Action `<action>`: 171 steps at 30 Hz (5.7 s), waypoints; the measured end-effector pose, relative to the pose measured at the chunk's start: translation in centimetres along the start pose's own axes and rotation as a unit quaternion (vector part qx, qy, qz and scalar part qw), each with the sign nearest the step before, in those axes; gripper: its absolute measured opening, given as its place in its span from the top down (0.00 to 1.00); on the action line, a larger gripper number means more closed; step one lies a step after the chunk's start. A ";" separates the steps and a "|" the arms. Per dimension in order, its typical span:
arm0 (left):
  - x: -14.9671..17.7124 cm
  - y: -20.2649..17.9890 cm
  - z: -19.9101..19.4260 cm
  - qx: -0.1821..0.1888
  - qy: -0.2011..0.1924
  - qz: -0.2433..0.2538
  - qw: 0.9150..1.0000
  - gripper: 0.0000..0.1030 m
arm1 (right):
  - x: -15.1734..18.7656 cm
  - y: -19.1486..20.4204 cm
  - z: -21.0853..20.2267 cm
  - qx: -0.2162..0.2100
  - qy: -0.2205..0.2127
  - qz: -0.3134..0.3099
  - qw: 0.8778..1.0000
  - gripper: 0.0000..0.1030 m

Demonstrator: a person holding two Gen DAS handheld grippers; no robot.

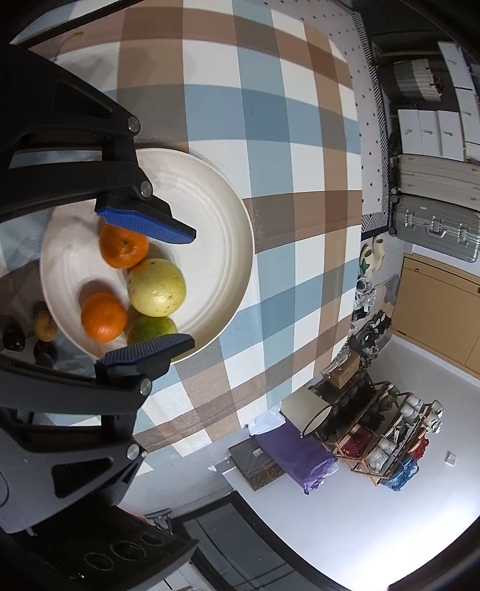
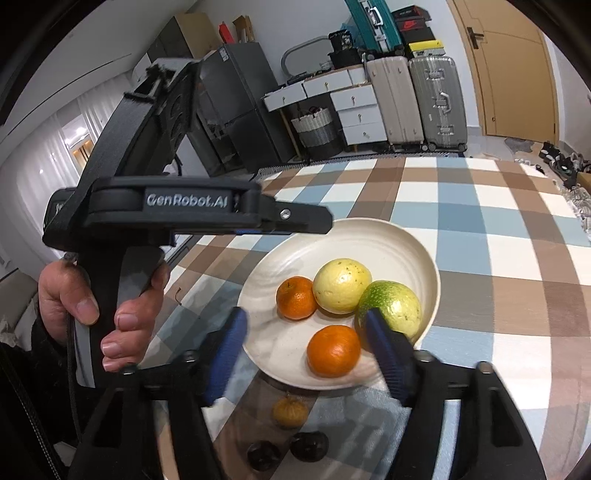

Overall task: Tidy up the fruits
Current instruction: 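Withdraw both grippers up and away from the plate, then lower the left gripper onto the small yellow-brown fruit and close it, then hold the yellow-brown fruit in the left gripper while the right gripper grasps a red tomato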

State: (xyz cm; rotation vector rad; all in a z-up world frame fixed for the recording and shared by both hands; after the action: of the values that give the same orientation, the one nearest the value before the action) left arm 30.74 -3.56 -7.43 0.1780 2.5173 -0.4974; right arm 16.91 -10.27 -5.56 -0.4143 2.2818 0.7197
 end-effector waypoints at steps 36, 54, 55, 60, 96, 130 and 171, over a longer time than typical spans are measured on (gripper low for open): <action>13.3 -3.7 -14.9 -0.039 -0.061 0.001 0.997 0.14 | 2.5 6.4 -12.6 0.071 -0.115 -0.046 0.990 0.05; 21.3 -4.8 -13.6 -0.028 0.002 0.047 0.998 0.01 | 5.9 7.2 -13.9 0.085 -0.099 -0.048 0.990 0.03; 21.6 -4.9 -13.4 -0.026 0.005 0.047 0.999 0.01 | 6.2 7.1 -13.8 0.086 -0.096 -0.047 0.991 0.03; 23.4 -5.3 -12.4 -0.018 0.028 0.050 0.998 0.01 | 7.1 6.7 -13.5 0.087 -0.079 -0.039 0.992 0.03; 28.7 -5.8 -8.2 -0.042 0.140 0.117 0.982 0.63 | 10.5 4.7 -11.9 0.076 -0.027 0.005 0.997 0.03; 23.6 -2.7 -14.0 -0.055 0.041 0.075 0.995 0.75 | 14.9 4.7 -8.7 0.050 0.047 -0.024 0.997 0.27; 22.6 -2.0 -13.5 -0.040 0.035 0.050 0.997 0.75 | 16.1 5.5 -5.5 0.015 0.079 -0.035 0.996 0.69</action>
State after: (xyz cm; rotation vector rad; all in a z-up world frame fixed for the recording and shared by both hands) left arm 4.64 0.32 -8.85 0.2933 2.5765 -0.3550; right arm 0.06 -10.60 -11.47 -0.5515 2.4100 0.6380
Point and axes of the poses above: each gripper's, at about its wrist camera, not at the fingertips, and z roughly the way its jaws point, y to its left, x to its underside, the point moved 5 cm from there along z, roughly the way its jaws point, and after that the axes turned 3 degrees about -x, right-handed, at the moved point
